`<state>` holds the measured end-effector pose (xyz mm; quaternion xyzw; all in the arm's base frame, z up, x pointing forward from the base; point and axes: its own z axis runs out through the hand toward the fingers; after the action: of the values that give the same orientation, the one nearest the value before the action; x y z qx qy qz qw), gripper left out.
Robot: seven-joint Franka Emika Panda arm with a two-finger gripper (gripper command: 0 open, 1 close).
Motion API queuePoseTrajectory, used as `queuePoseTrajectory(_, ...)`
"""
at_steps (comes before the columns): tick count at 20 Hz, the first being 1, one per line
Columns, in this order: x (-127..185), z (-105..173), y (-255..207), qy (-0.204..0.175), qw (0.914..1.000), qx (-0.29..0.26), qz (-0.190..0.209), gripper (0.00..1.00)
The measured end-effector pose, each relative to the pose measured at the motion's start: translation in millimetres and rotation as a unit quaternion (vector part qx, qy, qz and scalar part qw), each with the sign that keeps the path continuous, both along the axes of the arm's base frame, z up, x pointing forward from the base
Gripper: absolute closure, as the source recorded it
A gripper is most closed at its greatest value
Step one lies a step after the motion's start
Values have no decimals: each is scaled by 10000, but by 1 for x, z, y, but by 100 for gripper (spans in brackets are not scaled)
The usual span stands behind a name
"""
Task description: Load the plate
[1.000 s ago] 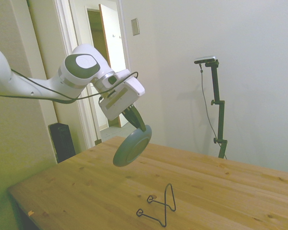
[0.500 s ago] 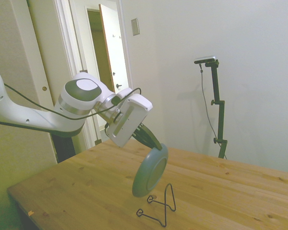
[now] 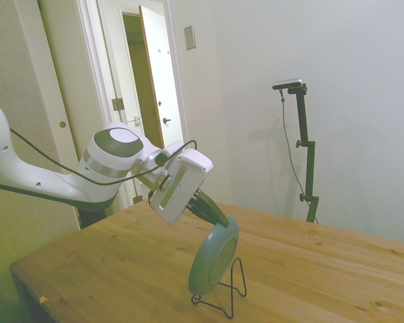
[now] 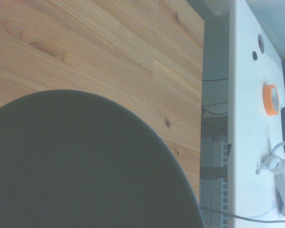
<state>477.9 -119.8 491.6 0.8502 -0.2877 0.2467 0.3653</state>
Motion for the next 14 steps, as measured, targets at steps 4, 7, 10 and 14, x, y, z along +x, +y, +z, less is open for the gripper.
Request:
queuePoseTrajectory(4,3,-14,0,-12,10000,-86,-7,100)
queuePoseTrajectory(7,4,-23,1,11,10000,-97,3,0)
queuePoseTrajectory(10,4,-23,2,1,10000,-90,24,0)
queuePoseTrajectory(14,4,-23,2,-16,10000,-76,42,0)
